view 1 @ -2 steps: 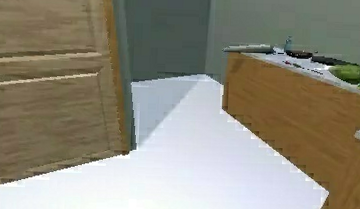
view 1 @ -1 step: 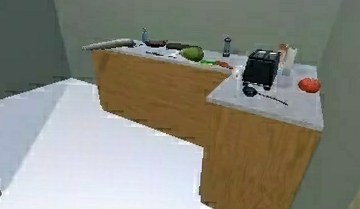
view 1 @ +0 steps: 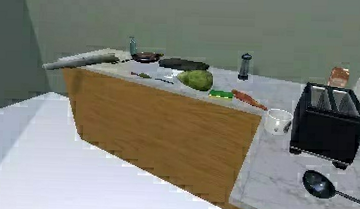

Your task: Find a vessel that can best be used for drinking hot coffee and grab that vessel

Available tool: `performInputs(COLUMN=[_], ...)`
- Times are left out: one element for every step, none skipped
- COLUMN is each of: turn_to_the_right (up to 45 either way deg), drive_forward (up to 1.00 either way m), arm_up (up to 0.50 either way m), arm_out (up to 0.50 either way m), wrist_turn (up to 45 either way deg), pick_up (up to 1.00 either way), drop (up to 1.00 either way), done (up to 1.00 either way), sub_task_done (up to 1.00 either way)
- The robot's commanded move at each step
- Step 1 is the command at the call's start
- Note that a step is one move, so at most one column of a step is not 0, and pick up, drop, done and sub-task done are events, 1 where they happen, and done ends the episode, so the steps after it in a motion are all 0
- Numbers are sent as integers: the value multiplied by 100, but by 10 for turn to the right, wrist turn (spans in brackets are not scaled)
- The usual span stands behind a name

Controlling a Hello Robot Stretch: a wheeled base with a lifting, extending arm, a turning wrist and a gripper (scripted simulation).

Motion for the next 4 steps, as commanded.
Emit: performInputs(turn_to_the_right=[300, 0, -450, -420], drive_forward=[0, 5, 0, 0], arm_up=[0, 0, 0, 0], arm_out=[0, 0, 0, 0], wrist_turn=[0, 0, 0, 0], pick_up=[0, 0, 0, 0], drop=[0, 0, 0, 0], done=[0, 0, 0, 0], sub_task_done=[0, 0, 0, 0])
